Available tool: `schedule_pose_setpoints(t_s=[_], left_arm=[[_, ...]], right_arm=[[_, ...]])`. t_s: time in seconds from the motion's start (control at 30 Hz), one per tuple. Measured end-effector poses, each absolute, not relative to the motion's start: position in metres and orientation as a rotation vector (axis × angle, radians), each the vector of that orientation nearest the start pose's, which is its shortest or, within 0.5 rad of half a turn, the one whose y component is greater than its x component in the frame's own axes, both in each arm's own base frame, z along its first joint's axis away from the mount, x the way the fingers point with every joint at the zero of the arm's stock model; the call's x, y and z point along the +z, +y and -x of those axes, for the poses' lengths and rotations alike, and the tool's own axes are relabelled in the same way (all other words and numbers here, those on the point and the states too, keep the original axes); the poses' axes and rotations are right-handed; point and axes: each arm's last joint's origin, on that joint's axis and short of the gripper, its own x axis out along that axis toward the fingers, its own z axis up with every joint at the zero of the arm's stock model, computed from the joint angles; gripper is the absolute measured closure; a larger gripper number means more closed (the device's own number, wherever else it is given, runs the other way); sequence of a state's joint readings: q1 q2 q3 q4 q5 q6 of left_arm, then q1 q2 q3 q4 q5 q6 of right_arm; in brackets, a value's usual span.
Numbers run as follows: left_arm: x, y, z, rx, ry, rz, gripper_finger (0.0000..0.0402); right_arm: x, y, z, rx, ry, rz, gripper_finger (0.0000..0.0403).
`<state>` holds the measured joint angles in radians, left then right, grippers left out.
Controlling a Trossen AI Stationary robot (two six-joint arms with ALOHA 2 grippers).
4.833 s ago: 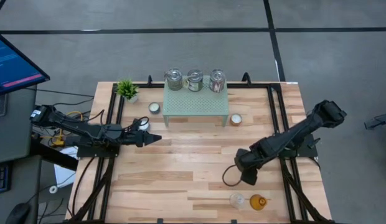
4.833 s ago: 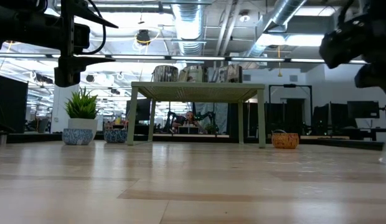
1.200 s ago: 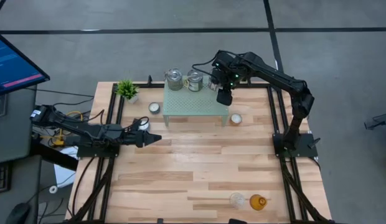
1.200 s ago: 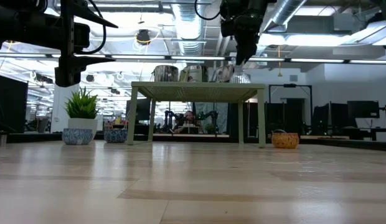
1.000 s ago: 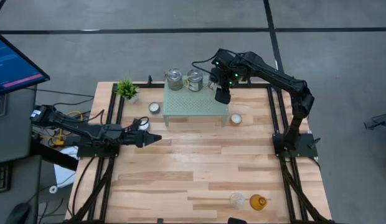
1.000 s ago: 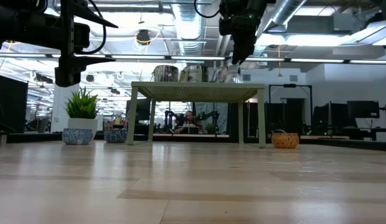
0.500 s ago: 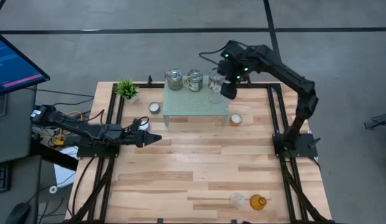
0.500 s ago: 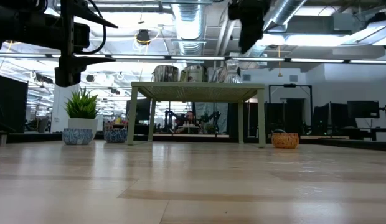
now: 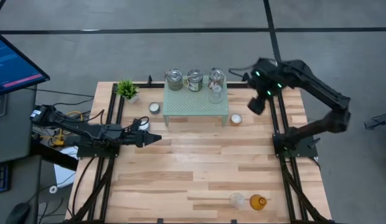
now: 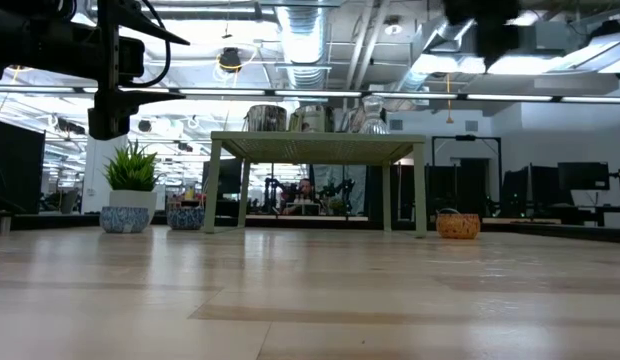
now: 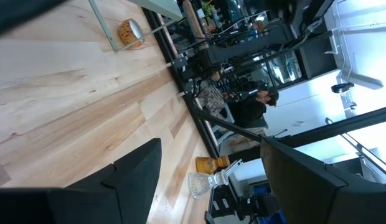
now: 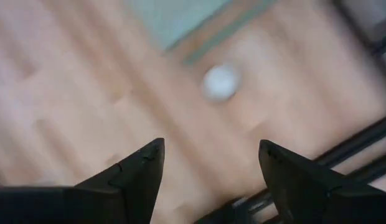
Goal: Pick & Place candle stick holders
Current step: Put the orange candle holder on the shelf
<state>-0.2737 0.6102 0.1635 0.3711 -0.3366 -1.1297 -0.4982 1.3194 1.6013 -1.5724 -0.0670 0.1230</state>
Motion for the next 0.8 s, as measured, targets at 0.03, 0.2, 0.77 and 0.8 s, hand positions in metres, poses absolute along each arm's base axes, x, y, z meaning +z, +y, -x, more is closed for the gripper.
schedule_pose_setpoints(t_s=[0.03, 0.2, 0.77, 0.8], left_arm=[[0.196, -0.030, -0.143, 0.097, 0.028, 1.106, 0.0126], [0.196, -0.030, -0.143, 0.097, 0.029, 1.106, 0.0126], [0.196, -0.030, -0.143, 0.097, 0.028, 1.110, 0.0126], [0.196, -0.030, -0.143, 0.096, 0.028, 1.110, 0.0126]], right_arm=[[0.387, -0.084, -0.171, -0.423, 1.232, -0.518, 0.0152], [0.362, -0.035, -0.163, -0.279, 1.268, -0.707, 0.0152], [0.328, 0.121, -0.172, -0.022, 1.531, -0.605, 0.0152], [0.325, 0.131, -0.173, -0.012, 1.546, -0.588, 0.0152]])
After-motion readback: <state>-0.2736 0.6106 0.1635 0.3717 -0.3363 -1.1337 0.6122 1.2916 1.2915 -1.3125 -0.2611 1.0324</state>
